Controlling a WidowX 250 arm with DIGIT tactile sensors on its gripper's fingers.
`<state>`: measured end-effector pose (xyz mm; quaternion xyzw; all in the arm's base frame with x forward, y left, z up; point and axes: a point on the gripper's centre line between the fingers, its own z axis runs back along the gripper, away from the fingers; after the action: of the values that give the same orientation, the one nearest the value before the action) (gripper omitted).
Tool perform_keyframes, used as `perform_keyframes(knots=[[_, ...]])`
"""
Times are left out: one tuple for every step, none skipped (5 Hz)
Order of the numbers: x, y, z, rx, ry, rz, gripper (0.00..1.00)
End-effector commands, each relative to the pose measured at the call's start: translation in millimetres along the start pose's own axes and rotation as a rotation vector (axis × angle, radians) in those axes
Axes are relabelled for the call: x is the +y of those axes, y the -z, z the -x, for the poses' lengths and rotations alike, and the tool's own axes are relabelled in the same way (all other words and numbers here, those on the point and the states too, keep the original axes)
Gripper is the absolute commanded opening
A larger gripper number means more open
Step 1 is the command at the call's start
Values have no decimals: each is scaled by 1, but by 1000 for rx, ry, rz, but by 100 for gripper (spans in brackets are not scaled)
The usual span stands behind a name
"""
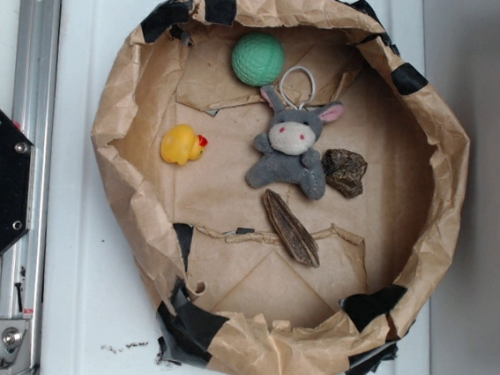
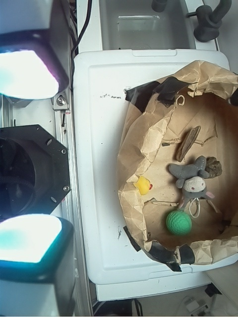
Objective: Grab the wood chip.
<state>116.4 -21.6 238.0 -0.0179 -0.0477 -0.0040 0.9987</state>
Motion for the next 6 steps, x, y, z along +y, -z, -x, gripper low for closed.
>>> perform_keyframes(knots=[[0, 0, 0, 0, 0, 0, 100], [-2, 38, -47, -90, 164, -144, 100], [-10, 51, -95, -102, 280, -126, 100], [-15, 62, -126, -110, 333, -104, 100], [-16, 92, -145, -86, 365, 0, 100], [-17, 131, -153, -69, 398, -7, 100]])
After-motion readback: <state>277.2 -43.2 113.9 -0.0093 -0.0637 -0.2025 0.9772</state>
